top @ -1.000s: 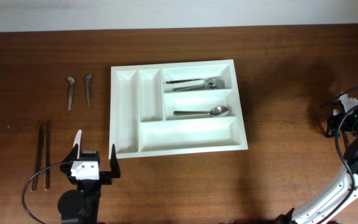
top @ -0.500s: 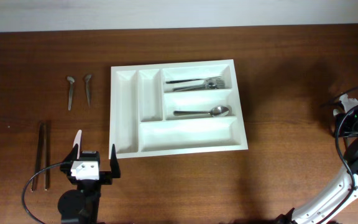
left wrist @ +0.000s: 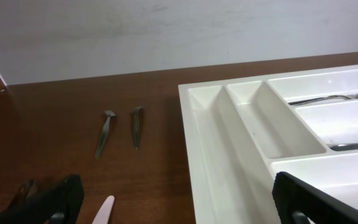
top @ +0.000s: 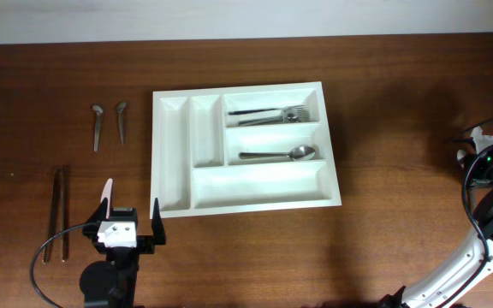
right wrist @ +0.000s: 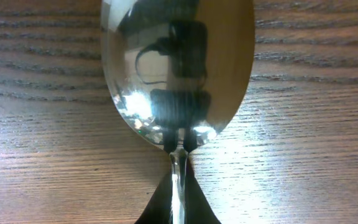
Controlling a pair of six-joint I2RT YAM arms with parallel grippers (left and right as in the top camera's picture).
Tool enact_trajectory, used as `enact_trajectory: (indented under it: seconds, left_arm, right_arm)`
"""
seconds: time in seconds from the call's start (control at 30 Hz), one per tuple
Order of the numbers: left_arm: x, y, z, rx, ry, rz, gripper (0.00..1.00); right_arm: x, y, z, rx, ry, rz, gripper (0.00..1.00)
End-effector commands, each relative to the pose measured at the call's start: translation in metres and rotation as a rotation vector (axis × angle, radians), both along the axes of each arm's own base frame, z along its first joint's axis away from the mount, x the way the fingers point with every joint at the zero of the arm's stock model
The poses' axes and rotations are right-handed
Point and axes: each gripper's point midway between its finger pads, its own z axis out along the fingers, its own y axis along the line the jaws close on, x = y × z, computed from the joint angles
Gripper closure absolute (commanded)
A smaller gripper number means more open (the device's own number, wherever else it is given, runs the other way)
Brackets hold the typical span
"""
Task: Pack container
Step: 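Lower the right gripper onto the spoon handle and close it, then lift the spoon with the right gripper and carry it over the tray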
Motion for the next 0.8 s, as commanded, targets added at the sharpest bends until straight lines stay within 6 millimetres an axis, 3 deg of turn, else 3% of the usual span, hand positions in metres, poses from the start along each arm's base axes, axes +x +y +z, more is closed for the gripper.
enact_trajectory:
  seconds: [0.0, 0.23, 0.4, 0.57, 0.77]
  left_arm:
    - [0.0, 0.002, -0.001, 0.018, 0.0, 0.009, 0.01]
    - [0.0, 0.002, -0.001, 0.018, 0.0, 0.009, 0.01]
    - [0.0, 0.002, -0.001, 0.018, 0.0, 0.009, 0.01]
    - [0.0, 0.002, -0.001, 0.018, 0.0, 0.009, 0.01]
    - [0.0, 0.002, -0.001, 0.018, 0.0, 0.009, 0.01]
  right_arm:
    - [-0.003, 0.008, -0.014, 0.042, 0.003, -0.032, 0.96]
    - [0.007, 0.019, -0.013, 0.1, -0.048, -0.054, 0.96]
    - [0.026, 0.03, -0.005, 0.131, -0.101, -0.065, 0.96]
    - [0.055, 0.035, 0.014, 0.103, -0.146, -0.171, 0.96]
    - [0.088, 0.055, 0.046, 0.085, -0.181, -0.26, 0.96]
